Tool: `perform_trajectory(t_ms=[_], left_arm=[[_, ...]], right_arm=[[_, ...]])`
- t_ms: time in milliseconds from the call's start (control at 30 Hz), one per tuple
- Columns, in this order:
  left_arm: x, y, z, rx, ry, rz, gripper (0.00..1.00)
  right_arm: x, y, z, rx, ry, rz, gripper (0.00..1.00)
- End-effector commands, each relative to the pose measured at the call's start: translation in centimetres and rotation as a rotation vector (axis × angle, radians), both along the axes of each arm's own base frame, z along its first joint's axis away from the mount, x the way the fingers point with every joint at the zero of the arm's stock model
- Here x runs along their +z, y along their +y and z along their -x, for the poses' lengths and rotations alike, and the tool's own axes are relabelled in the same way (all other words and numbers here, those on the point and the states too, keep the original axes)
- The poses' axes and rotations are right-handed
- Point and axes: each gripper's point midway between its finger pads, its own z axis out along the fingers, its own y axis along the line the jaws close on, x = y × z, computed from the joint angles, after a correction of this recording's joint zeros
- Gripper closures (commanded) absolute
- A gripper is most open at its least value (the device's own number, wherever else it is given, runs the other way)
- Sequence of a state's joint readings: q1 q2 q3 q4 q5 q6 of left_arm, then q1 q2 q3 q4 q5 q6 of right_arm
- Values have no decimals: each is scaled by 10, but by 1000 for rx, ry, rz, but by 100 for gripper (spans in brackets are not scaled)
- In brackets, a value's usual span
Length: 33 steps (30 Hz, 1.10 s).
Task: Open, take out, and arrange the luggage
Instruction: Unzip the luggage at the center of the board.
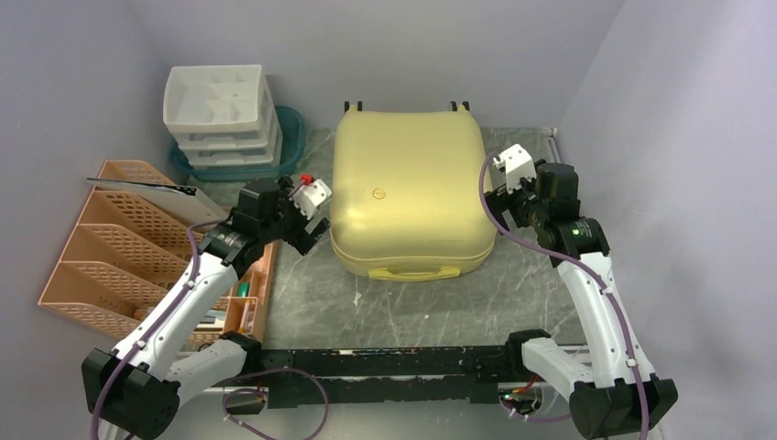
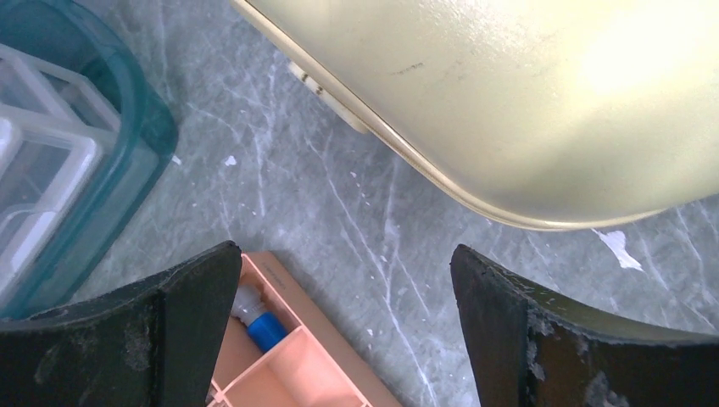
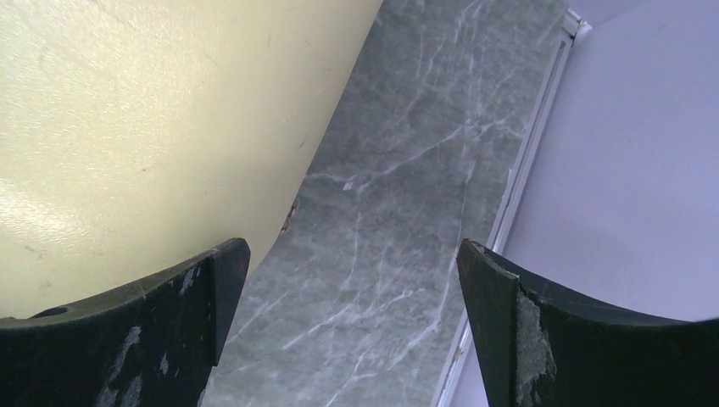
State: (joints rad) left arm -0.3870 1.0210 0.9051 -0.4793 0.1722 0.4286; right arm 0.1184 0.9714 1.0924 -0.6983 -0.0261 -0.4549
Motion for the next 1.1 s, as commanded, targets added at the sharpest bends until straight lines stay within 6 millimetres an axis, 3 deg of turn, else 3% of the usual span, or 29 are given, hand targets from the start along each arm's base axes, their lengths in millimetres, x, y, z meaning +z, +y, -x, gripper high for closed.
perform_trajectory(t_ms=[0, 233, 433, 567, 733, 833, 933, 1067], left_arm=[[24, 10, -22, 133, -120, 21, 1], [42, 25, -53, 312, -145, 18, 1], [49, 9, -55, 235, -115, 38, 1], [55, -6, -39, 116, -127, 85, 1], [53, -16, -24, 25, -124, 105, 1], [48, -15, -27, 43, -108, 99, 1], [45, -16, -27, 39, -93, 100, 1], [45, -18, -22, 20, -94, 115, 1]], right_arm=[[-4, -10, -12, -56, -26, 27, 0], [-3, -19, -27, -147, -65, -1, 0], [-45, -11, -12, 87, 10, 33, 0], [-71, -27, 5, 216, 51, 20, 1], [-84, -34, 18, 357, 53, -97, 11], [-90, -31, 14, 402, 38, -163, 30], [-99, -23, 12, 466, 11, -188, 40], [-106, -11, 17, 539, -32, -199, 39]])
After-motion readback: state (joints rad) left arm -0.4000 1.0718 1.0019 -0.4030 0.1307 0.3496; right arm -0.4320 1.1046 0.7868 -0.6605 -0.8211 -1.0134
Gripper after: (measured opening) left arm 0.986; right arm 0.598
